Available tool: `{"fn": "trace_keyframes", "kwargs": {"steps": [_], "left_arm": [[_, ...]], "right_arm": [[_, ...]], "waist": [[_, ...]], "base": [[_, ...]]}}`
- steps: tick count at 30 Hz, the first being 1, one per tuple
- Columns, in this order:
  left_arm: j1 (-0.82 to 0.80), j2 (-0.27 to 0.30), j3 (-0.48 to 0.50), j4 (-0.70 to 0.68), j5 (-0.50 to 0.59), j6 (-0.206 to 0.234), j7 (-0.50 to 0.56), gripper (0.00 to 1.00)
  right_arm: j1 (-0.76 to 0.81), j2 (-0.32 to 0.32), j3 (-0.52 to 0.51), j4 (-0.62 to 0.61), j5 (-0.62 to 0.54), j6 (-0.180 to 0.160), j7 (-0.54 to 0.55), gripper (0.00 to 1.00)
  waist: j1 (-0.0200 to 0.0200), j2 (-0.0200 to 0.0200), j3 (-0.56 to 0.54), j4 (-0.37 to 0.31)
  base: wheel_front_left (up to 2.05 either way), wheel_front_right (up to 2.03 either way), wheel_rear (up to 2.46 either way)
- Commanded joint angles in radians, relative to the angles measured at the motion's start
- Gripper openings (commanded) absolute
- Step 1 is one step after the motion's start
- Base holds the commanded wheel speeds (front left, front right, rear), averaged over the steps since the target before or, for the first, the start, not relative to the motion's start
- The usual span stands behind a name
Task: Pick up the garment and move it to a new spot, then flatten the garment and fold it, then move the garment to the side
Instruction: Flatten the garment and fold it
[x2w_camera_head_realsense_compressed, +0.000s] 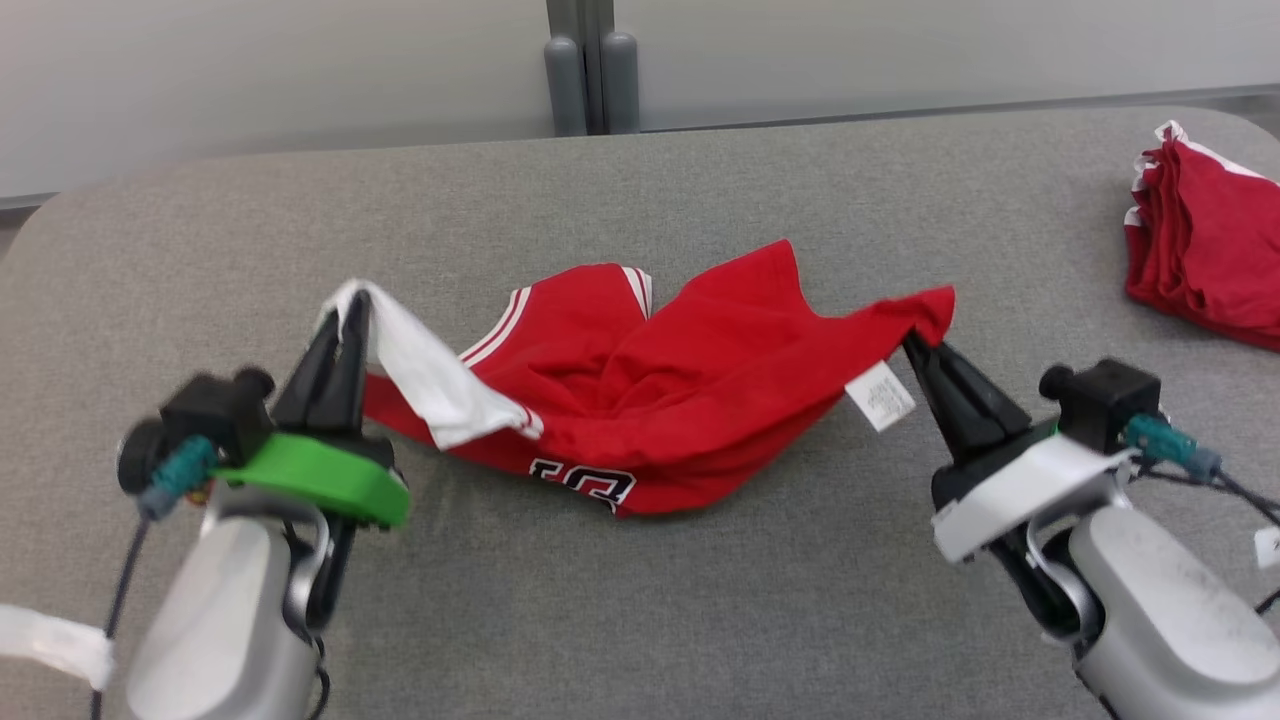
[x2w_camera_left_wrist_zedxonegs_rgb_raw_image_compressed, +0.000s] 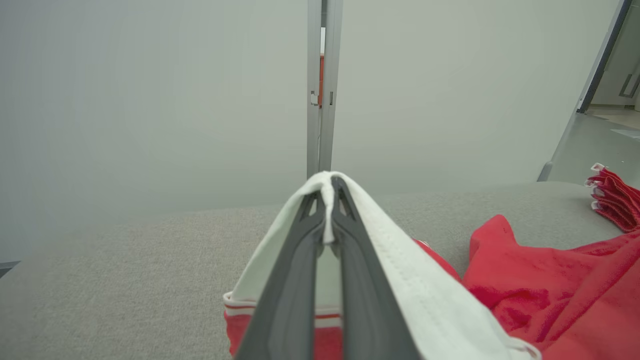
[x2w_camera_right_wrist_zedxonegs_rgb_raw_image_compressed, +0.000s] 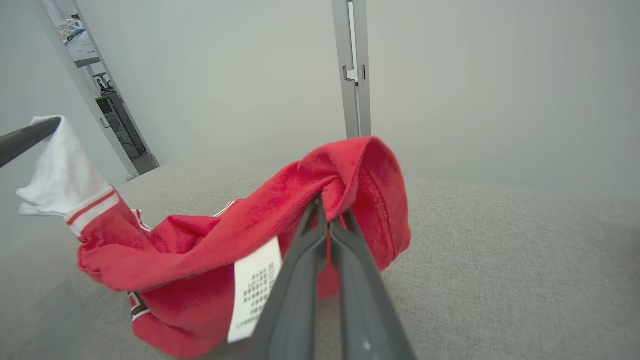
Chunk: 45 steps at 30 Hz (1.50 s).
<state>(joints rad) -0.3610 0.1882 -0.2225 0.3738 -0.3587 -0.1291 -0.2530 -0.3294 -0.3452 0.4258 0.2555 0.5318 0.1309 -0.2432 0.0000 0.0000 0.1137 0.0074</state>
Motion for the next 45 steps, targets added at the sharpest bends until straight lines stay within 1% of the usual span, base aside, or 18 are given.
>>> {"fn": "trace_keyframes", "kwargs": {"steps": [1,4,8,10,12,15,17,20,24,30,36,45], "left_arm": [[-0.074,0.02,-0.003,-0.005,-0.016,-0.002,0.009,0.0],[-0.207,0.062,-0.019,0.004,-0.051,-0.002,0.04,0.0],[-0.417,0.115,-0.041,0.044,-0.108,-0.002,0.091,0.0],[-0.544,0.132,-0.049,0.079,-0.142,-0.002,0.115,0.0],[-0.663,0.143,-0.032,0.127,-0.182,-0.002,0.134,0.0],[-0.846,0.167,-0.027,0.207,-0.182,-0.001,0.146,0.0],[-0.97,0.168,-0.016,0.265,-0.178,0.001,0.134,0.0],[-1.136,0.155,-0.015,0.348,-0.165,0.002,0.115,0.0],[-1.299,0.137,-0.027,0.437,-0.151,0.002,0.077,0.0],[-1.443,0.123,-0.065,0.558,-0.126,0.001,0.045,0.0],[-1.48,0.106,-0.115,0.636,-0.143,0.0,0.027,0.0],[-1.492,0.12,-0.171,0.696,-0.186,0.0,0.005,0.0]], "right_arm": [[-0.052,-0.012,0.005,-0.006,0.016,-0.001,0.006,0.0],[-0.158,-0.023,0.024,-0.009,0.059,-0.001,0.026,0.0],[-0.335,-0.023,0.039,0.011,0.169,-0.001,0.079,0.0],[-0.453,-0.032,0.04,0.031,0.226,-0.001,0.106,0.0],[-0.564,-0.04,0.042,0.062,0.265,-0.001,0.137,0.0],[-0.728,-0.038,0.033,0.121,0.329,-0.001,0.184,0.0],[-0.842,-0.041,0.032,0.169,0.351,-0.001,0.208,0.0],[-0.999,-0.027,0.028,0.249,0.38,-0.001,0.228,0.0],[-1.161,-0.025,0.034,0.357,0.39,-0.001,0.226,0.0],[-1.31,-0.037,0.083,0.487,0.389,-0.001,0.205,0.0],[-1.362,-0.05,0.145,0.546,0.418,-0.001,0.186,0.0],[-1.385,-0.068,0.221,0.593,0.475,-0.001,0.162,0.0]], "waist": [[0.0,0.0,0.021,-0.01],[0.0,0.0,0.06,-0.019],[0.0,0.0,0.14,-0.036],[0.0,0.0,0.19,-0.041],[0.0,0.0,0.237,-0.046],[0.0,0.0,0.297,-0.051],[0.0,0.0,0.327,-0.056],[0.0,0.0,0.355,-0.063],[0.0,0.0,0.366,-0.066],[0.0,0.0,0.361,-0.066],[0.0,0.0,0.376,-0.068],[0.0,0.0,0.409,-0.076]], "base": [[0.0,0.0,0.0],[0.0,0.0,0.0],[0.0,0.0,0.0],[0.0,0.0,0.0],[0.0,0.0,0.0],[0.0,0.0,0.0],[0.0,0.0,0.0],[0.0,0.0,0.0],[0.0,0.0,0.0],[0.0,0.0,0.0],[0.0,0.0,0.0],[0.0,0.0,0.0]]}}
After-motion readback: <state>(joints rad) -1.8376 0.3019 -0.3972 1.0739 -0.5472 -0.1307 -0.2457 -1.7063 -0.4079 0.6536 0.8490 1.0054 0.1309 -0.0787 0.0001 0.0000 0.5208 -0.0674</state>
